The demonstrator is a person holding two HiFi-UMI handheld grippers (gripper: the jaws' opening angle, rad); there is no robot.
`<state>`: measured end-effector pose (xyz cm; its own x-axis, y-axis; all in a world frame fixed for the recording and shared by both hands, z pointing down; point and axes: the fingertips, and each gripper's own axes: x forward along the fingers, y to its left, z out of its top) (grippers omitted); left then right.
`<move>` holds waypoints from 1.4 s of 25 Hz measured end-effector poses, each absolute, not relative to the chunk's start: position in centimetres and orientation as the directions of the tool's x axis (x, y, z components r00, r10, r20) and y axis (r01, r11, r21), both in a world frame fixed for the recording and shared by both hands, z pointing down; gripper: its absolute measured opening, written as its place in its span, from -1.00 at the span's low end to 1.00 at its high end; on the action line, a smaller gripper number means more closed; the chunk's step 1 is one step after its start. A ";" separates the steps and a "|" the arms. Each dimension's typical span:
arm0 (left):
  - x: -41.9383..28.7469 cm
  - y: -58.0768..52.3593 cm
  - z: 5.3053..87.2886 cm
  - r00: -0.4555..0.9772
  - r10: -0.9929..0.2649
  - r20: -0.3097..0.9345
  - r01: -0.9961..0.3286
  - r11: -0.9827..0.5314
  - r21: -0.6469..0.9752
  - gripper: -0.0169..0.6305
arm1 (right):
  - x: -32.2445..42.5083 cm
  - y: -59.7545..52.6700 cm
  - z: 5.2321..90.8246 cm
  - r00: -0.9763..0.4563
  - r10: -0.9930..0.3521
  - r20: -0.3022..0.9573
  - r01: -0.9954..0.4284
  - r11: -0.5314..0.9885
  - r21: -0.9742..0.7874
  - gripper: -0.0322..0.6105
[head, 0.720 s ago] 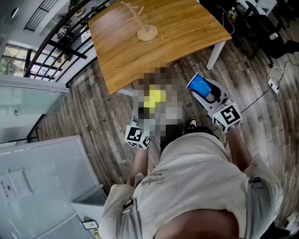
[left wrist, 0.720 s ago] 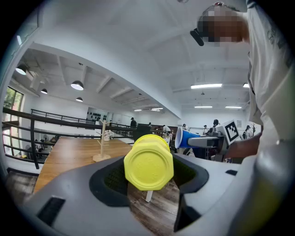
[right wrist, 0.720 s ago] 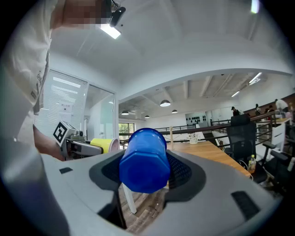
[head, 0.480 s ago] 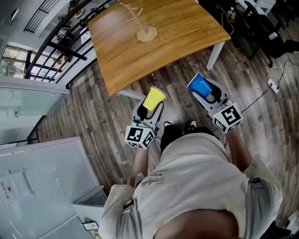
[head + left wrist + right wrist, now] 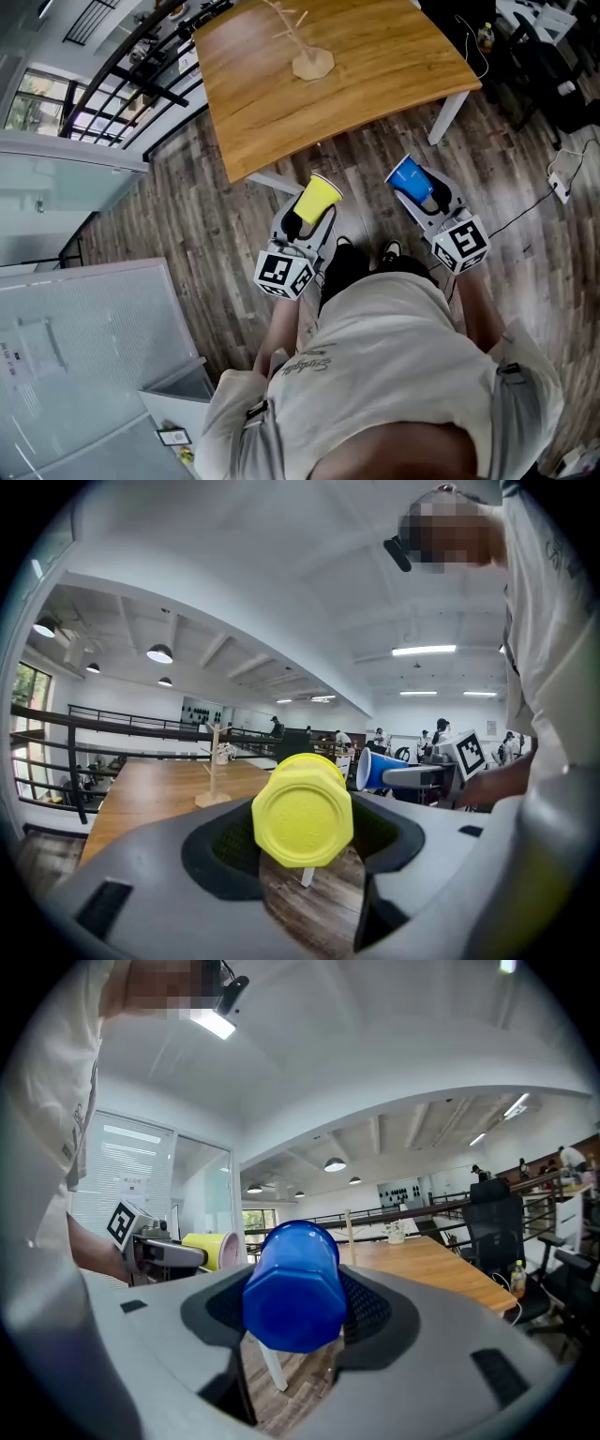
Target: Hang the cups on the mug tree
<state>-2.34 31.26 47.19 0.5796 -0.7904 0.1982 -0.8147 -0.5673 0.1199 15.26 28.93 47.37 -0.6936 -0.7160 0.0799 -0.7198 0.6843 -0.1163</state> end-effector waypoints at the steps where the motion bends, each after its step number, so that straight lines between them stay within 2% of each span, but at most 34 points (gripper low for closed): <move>1: -2.6 31.3 47.4 0.572 -0.794 0.206 -0.820 -0.559 0.122 -0.12 | 15.0 28.7 47.7 -0.700 -0.709 0.084 -0.714 0.690 -0.122 -0.15; 10: -5.4 28.6 49.6 0.554 -0.791 0.260 -0.832 -0.529 0.164 -0.12 | 12.0 25.0 49.0 -0.717 -0.688 0.111 -0.696 0.700 -0.159 -0.15; 17: -5.4 22.1 48.9 0.598 -0.777 0.196 -0.800 -0.564 0.203 -0.12 | 11.2 20.0 48.6 -0.697 -0.698 0.163 -0.717 0.685 -0.132 -0.15; 24: -7.0 14.7 48.9 0.631 -0.756 0.178 -0.774 -0.596 0.211 -0.12 | 8.7 13.8 44.8 -0.689 -0.711 0.137 -0.724 0.685 -0.083 -0.15; 29: -8.5 11.1 47.5 0.649 -0.747 0.145 -0.759 -0.621 0.196 -0.12 | 7.2 10.3 44.0 -0.678 -0.722 0.141 -0.734 0.674 -0.078 -0.15; 33: -9.4 10.3 48.3 0.676 -0.714 0.181 -0.735 -0.668 0.112 -0.12 | 5.1 8.4 44.1 -0.669 -0.730 0.141 -0.743 0.664 -0.084 -0.15; 35: -9.9 9.7 48.8 0.694 -0.695 0.187 -0.719 -0.685 0.119 -0.12 | 3.9 7.3 44.0 -0.668 -0.731 0.139 -0.743 0.665 -0.078 -0.15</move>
